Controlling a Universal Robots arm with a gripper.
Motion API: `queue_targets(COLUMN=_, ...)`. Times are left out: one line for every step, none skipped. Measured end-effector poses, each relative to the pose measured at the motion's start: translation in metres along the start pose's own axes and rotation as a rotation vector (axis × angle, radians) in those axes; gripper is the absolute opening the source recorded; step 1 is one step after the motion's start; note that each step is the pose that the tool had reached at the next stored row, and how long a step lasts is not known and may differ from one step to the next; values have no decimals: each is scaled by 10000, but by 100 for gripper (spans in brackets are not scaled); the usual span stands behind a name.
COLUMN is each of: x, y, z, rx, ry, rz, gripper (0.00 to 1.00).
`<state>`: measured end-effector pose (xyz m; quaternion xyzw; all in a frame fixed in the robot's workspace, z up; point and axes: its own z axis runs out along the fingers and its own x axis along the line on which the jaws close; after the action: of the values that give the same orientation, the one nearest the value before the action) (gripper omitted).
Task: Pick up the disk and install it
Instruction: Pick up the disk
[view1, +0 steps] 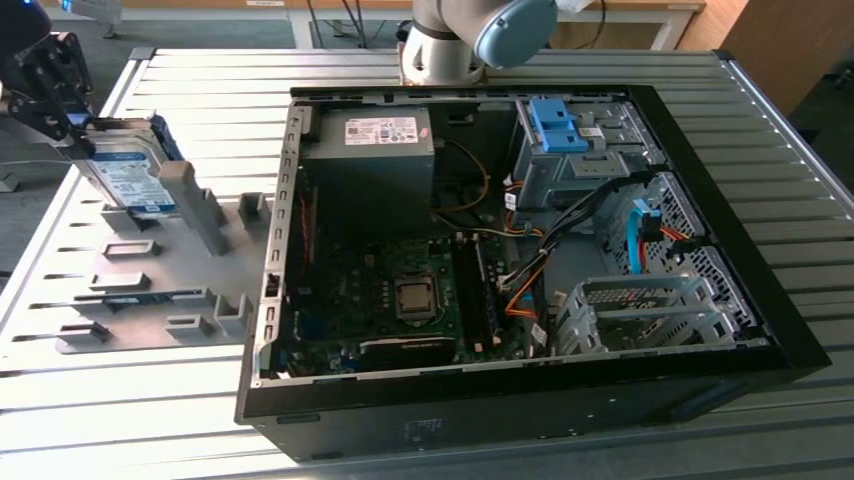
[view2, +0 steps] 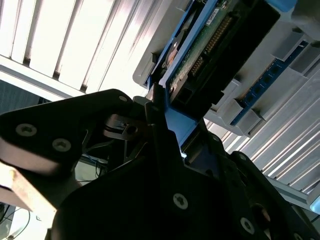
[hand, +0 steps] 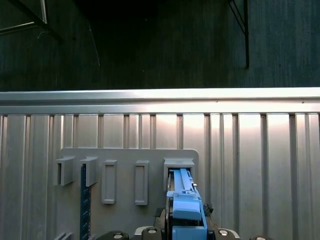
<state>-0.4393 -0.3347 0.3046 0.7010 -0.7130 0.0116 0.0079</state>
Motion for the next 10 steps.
queue_targets(x=0, y=0, z=-11, rx=0, ry=0, rz=0, gripper=36)
queue_targets(x=0, y=0, z=-22, rx=0, ry=0, rz=0, gripper=36)
queue_targets(x=1, y=0, z=-32, rx=0, ry=0, rz=1, gripper=36)
queue_targets(x=1, y=0, z=-43, rx=1, ry=-1, rz=1, gripper=36)
queue_targets(x=1, y=0, z=-56, rx=1, ry=0, rz=1, gripper=36)
queue_targets(x=1, y=0, z=-67, rx=0, ry=0, rz=1, gripper=36)
queue_targets(x=2, y=0, z=-78, rx=0, ry=0, rz=0, gripper=36)
queue_targets(x=2, y=-1, z=-90, rx=0, ry=0, rz=0, gripper=36)
queue_targets(x=3, y=-1, z=-104, rx=0, ry=0, rz=1, gripper=36)
queue_targets(x=3, y=-1, z=-119, rx=0, ry=0, rz=0, gripper=36)
